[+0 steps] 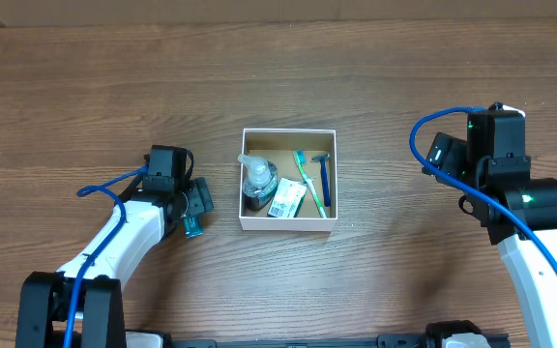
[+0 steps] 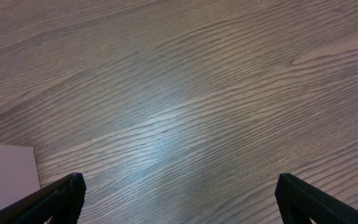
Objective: Pack container
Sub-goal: 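Move the left gripper over the Colgate toothpaste tube and grasp it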
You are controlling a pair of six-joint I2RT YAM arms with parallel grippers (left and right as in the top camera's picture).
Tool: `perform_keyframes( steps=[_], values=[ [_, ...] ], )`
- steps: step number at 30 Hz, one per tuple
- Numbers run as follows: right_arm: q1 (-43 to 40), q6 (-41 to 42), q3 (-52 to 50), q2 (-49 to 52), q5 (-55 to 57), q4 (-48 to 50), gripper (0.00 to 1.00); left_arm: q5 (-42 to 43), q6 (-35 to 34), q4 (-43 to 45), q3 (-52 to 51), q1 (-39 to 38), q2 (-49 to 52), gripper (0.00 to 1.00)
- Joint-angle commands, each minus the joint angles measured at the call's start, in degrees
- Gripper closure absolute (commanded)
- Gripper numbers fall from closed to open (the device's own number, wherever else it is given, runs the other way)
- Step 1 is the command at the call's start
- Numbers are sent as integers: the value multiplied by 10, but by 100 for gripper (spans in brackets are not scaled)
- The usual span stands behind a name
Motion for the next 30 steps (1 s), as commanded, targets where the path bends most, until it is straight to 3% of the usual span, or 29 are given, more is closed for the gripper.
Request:
perform_keyframes(
  steps=[1,12,15,17,22,30],
  values=[
    [-3,3,11,0,6,3,0,-23,20,18,-3,4,8,16],
    [-3,3,11,0,6,3,0,-24,26,56,-3,3,59,23],
    [-3,3,11,-1,6,3,0,-20,26,57,-1,3,58,30],
    [-3,3,11,0,6,3,0,-7,26,57,-1,3,56,46],
    [-3,3,11,0,6,3,0,9,26,56,6,3,56,66],
    [-3,3,11,-1,6,3,0,17,30,30,44,2,56,78]
  ],
)
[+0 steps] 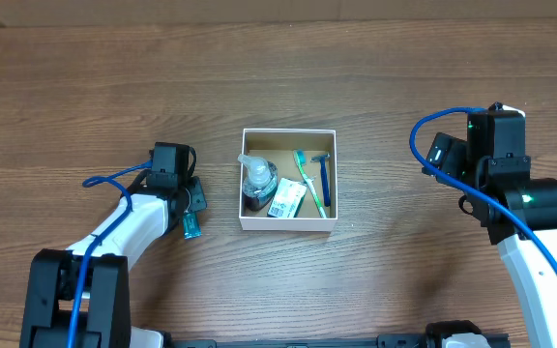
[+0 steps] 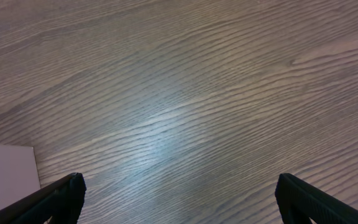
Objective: Pack container
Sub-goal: 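Move the left gripper over the Colgate toothpaste tube and grasp it, then carry the toothpaste tube into the box with the left gripper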
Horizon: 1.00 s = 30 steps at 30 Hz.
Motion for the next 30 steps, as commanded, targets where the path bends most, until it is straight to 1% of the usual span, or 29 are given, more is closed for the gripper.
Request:
perform_keyframes(
  steps=[1,6,11,15,19,21,24,25,30],
  values=[
    [-3,4,11,0,5,3,0,17,8,-21,42,2,8,81],
    [-3,3,11,0,5,3,0,12,24,-86,101,2,7,84],
    [-3,3,11,0,5,3,0,-2,32,-151,168,2,0,83],
    [-3,3,11,0,5,3,0,-15,32,-209,243,2,-20,83],
    [-3,4,11,0,5,3,0,7,31,-257,333,-13,-50,85],
    [-3,3,11,0,5,3,0,10,28,-275,371,-31,-64,85],
    [-3,3,11,0,5,3,0,9,3,-292,420,-76,-80,84],
    [-3,3,11,0,5,3,0,9,-10,-291,443,-108,-86,84],
    [-3,4,11,0,5,3,0,-10,-44,-275,493,-207,-89,82]
  ],
)
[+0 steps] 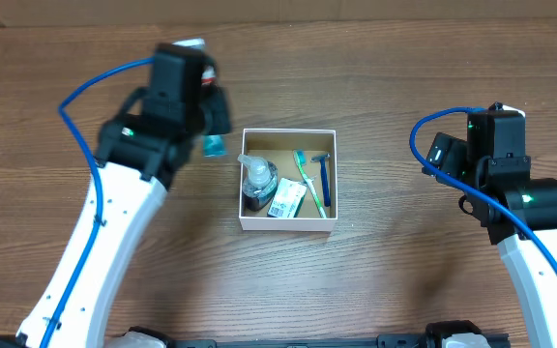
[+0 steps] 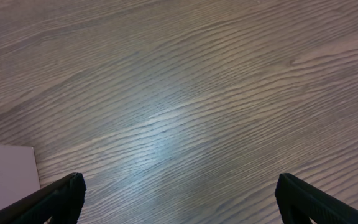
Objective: Pack container
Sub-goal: 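Carry the toothpaste tube into the box with the left gripper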
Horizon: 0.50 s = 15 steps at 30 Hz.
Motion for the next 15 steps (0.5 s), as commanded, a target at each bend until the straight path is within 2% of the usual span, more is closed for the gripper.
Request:
perform_keyframes(
  steps=[1,8,15],
  values=[
    [-3,3,11,0,6,3,0,-15,-43,22,42,-81,-9,81],
    [-3,3,11,0,6,3,0,-50,-103,31,41,-169,20,80],
    [-3,3,11,0,6,3,0,-49,-134,37,41,-220,107,78]
  ],
)
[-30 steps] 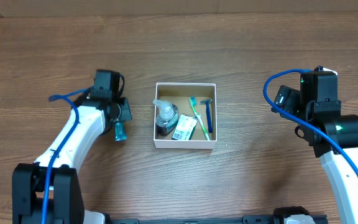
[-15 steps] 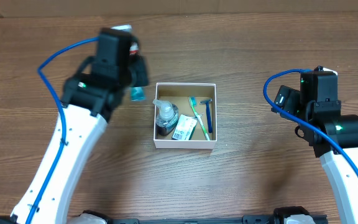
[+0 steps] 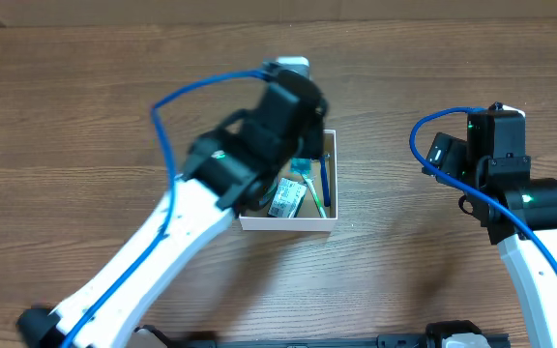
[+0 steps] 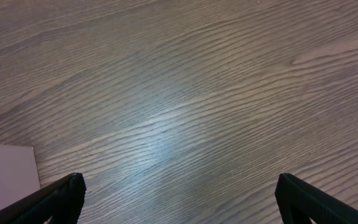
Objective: Pack container
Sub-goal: 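Carry the toothpaste tube into the box with the left gripper, then release the toothpaste in the box and raise the left gripper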
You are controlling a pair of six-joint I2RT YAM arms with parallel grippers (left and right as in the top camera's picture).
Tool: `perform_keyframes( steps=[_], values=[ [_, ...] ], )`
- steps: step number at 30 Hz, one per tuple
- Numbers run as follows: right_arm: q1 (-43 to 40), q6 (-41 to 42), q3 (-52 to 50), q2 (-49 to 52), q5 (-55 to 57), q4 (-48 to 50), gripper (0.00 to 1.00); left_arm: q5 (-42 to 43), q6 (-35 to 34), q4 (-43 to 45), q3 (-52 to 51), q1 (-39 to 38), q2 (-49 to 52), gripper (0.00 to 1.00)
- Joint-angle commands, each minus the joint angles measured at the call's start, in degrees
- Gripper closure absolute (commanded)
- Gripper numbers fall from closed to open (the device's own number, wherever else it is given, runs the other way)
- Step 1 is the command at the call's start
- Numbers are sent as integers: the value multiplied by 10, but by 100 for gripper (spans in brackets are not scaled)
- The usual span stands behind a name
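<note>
The white box [image 3: 288,224] stands mid-table, holding a white-and-green packet [image 3: 285,199], a green toothbrush [image 3: 313,195] and a blue razor [image 3: 325,184]. My left gripper [image 3: 296,145] hangs over the box's left and back part, with the arm covering that side. Its fingers are hidden under the wrist. A teal bit [image 3: 302,166] shows just below the wrist; whether it is held or lies in the box I cannot tell. My right gripper [image 4: 179,205] is open over bare wood to the right of the box, whose corner [image 4: 5,167] shows at the wrist view's left edge.
Brown wooden tabletop [image 3: 85,116] lies all round the box. The right arm [image 3: 511,193] stands at the right side. The left arm [image 3: 162,261] stretches diagonally from the front left up to the box.
My left arm was raised over the table to the back left of the box with a teal item in its gripper. It now reaches over the box itself. The right arm has not moved.
My left gripper was low on the table left of the box, at a small teal item, and stayed there a second later. Then it was lifted high at the back left with that item in it. Now it is above the box. The right gripper stayed open throughout.
</note>
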Motion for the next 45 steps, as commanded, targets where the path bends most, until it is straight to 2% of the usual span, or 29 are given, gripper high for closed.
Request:
perform_keyframes(
  steps=[1,11,23,25,26,28,36,38,42,45],
  values=[
    [-3,3,11,-1,6,3,0,-12,-36,9,10,-26,63,78],
    [-3,3,11,0,6,3,0,-19,-57,23,10,-34,143,77],
    [-3,3,11,0,6,3,0,-60,-63,0,10,-34,154,72],
    [-3,3,11,0,6,3,0,-59,-63,-3,10,-34,154,68],
    [-3,3,11,0,6,3,0,-59,-62,-5,10,-34,154,61],
    [-3,3,11,0,6,3,0,-59,-58,-5,11,-34,150,40],
    [-3,3,11,0,6,3,0,-78,-10,-33,86,-33,90,37],
    [-3,3,11,0,6,3,0,-110,-10,-56,114,-26,67,31],
    [-3,3,11,0,6,3,0,-176,-10,-105,141,13,20,26],
    [-3,3,11,0,6,3,0,-198,-10,-159,144,90,-34,15]
  ],
)
